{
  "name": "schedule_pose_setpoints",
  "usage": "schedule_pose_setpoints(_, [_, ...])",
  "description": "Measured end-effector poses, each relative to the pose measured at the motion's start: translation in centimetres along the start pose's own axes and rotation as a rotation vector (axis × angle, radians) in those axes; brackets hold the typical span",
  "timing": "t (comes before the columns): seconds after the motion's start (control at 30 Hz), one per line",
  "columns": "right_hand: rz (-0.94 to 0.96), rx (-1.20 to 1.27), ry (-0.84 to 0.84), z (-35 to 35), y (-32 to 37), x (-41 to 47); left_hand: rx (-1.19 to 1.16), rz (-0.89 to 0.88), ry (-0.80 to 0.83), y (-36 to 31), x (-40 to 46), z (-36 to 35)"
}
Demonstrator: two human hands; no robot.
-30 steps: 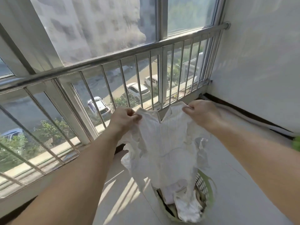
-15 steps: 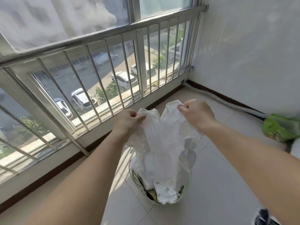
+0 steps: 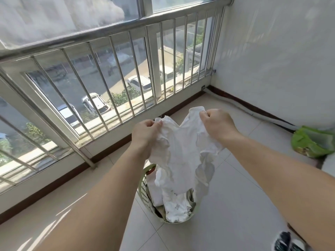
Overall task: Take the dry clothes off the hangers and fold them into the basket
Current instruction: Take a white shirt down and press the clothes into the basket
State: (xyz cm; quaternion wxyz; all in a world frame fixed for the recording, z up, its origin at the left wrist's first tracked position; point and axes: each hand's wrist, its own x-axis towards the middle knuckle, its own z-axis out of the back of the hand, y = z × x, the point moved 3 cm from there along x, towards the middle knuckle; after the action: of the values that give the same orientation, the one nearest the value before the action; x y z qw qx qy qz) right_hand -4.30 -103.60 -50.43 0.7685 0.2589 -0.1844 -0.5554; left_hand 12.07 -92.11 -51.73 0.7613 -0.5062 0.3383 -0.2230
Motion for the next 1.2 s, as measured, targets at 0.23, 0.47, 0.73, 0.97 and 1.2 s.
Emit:
schedule_pose_setpoints(0.23, [0.126, 0.144, 0.108, -0.6, 1.8, -0.7, -0.156, 0.041, 0.122, -1.4, -1.2, -2.3])
schedule_pose_setpoints(0.47, [0.194, 0.335, 0.37, -1.1, 3.7, -1.1, -0.28, 0.105, 0.185, -2.4, -2.0, -3.1])
schedule_pose_setpoints(0.73, [0.297, 0.147, 0.524, -0.6, 4.6, -1.1, -0.377, 0.179, 0.271, -3.0, -2.3, -2.5])
schedule_pose_setpoints(0.97, [0.381, 0.118, 0.499, 0.7, 5.2, 0.1, 0.3, -0.253, 0.013, -3.1, -1.4, 0.7])
schedule_pose_setpoints(1.2, [0.432, 0.156, 0.614, 3.3, 5.2, -0.3, 0.71, -0.349, 0.211, -1.1, -0.5, 0.0])
